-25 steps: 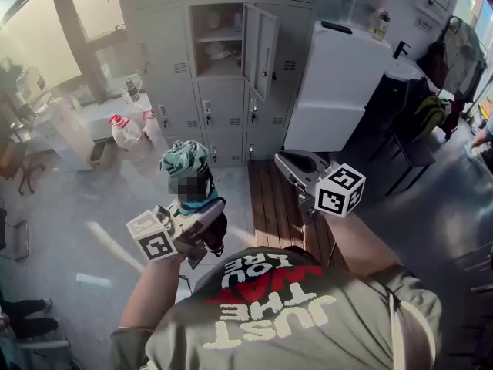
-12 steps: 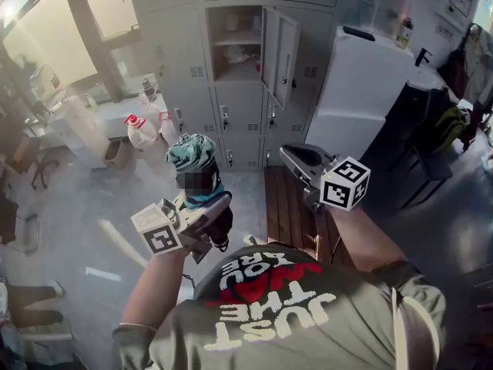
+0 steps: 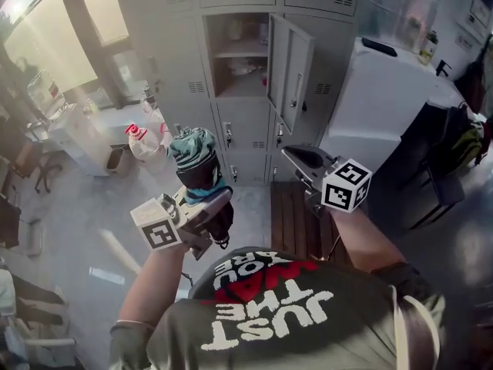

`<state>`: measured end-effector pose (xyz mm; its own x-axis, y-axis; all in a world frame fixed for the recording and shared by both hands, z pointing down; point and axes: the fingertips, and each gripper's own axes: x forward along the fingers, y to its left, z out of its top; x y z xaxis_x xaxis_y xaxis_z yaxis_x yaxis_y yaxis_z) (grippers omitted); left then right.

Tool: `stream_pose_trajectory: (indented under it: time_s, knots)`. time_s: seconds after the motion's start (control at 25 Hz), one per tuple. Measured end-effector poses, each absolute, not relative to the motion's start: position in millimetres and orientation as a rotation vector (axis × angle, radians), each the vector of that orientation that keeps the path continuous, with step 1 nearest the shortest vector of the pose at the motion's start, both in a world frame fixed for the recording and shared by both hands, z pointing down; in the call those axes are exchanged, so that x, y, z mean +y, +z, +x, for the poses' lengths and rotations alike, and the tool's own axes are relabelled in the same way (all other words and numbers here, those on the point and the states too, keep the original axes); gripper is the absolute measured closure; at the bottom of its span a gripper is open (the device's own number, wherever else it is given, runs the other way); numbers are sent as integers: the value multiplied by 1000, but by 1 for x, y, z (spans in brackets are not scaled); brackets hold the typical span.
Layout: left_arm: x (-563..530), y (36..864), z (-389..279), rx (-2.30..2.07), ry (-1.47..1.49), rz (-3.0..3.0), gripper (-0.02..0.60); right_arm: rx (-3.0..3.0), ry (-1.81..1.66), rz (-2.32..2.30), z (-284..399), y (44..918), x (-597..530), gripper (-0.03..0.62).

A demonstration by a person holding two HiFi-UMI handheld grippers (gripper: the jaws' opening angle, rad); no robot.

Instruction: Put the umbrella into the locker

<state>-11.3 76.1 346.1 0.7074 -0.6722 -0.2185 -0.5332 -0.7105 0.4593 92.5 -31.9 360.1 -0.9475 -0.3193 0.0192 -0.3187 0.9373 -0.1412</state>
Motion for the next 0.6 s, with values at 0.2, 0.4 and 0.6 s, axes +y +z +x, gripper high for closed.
stream_pose_trajectory:
  time_s: [0.2,0.4,0.6]
  knots:
    - [7,339,-21,-922,-540,2558,291,3106,-189,-472,77,356,-85,562]
    - [-59,334,-24,-927,-535,2563,291,3128,-188,-394,67,360,-125,562]
    - [-111,331,-25,-933,-508,2569,291,3161,-180,-319,60,368,-149,562]
